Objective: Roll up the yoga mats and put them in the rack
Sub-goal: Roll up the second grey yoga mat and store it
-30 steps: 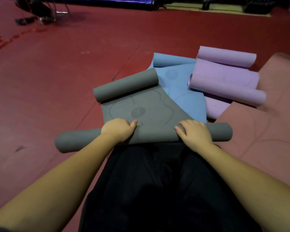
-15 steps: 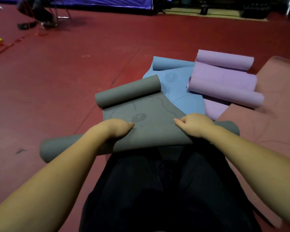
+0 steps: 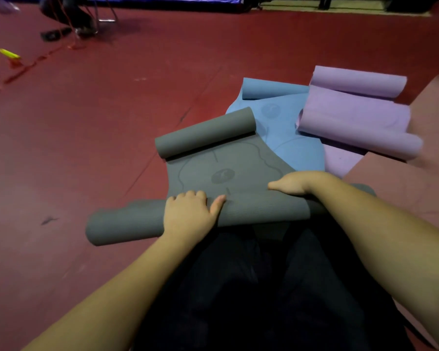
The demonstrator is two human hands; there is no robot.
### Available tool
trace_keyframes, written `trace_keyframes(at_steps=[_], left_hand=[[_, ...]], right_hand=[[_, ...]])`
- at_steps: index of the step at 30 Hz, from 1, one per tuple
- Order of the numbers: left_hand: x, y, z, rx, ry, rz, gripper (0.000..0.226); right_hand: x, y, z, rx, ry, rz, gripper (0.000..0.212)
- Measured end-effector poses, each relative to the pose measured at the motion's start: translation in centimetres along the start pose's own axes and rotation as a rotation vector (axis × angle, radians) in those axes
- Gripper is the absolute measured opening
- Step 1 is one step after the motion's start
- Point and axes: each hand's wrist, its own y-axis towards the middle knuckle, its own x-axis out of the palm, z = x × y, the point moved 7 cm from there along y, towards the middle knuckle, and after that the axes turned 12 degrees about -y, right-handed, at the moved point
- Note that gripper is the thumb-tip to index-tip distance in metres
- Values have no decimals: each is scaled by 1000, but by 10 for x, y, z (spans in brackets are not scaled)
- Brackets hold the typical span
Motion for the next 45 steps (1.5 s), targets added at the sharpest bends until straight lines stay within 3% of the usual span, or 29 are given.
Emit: trace_keyframes(at_steps=[6,12,16,20,24,29,31,35,40,45], left_hand=[[-1,31,0,59,-44,-12,60],[7,56,-7,3,-88,-182,64],[15,74,-15,-76,-122,-348,70],[22,87,-13,-107,-126,-472,75],[30,90,-17,-119,-142,-499,75],[10,69,-9,60,14,-70,59],[11,49,-4,72,-1,17,61],[10,39,-1,86,31,16,72],[-22,55,2,107,-11,52,62],[-39,48,13,95,-68,0,56]], right_hand=[[4,11,4,19,22,45,62],[0,0,17,54,41,488,57],[19,-18,15,33,-173,686,54],[27,-23,16,38,-174,748,75],[19,-14,15,64,-185,761,62],[15,-6,14,53,-174,722,54],[14,-2,16,54,-153,681,56],[7,2,16,64,-142,585,60],[-30,-13,12,74,-196,530,66],[-32,-24,23,58,-136,343,74]])
